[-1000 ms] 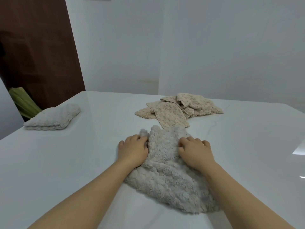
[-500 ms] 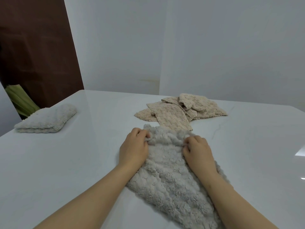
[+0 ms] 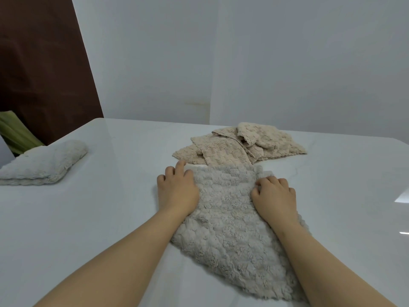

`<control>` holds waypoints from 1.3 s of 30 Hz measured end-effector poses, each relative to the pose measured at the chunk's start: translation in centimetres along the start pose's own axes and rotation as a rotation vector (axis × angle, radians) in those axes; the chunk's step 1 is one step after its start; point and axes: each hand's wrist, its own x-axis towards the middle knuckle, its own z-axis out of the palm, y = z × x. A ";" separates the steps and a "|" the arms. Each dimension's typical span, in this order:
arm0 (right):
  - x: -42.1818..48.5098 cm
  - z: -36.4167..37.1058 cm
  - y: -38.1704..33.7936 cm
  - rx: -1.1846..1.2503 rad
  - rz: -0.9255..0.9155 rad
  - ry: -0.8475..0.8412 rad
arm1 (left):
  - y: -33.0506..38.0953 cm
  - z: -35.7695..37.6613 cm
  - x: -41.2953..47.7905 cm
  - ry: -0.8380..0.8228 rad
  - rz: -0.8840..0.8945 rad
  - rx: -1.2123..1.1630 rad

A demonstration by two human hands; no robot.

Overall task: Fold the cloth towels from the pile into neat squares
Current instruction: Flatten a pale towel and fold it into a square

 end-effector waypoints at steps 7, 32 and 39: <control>-0.2 -1.0 0.0 0.121 0.052 -0.116 | 0.2 -0.3 -0.3 0.065 0.012 0.030; -10.7 -5.0 -1.0 0.280 -0.542 -0.102 | -3.6 -2.4 -9.0 -0.064 0.231 -0.507; -10.9 -5.2 -1.3 0.141 -0.665 -0.186 | -3.3 -2.8 -9.2 -0.049 0.074 -0.616</control>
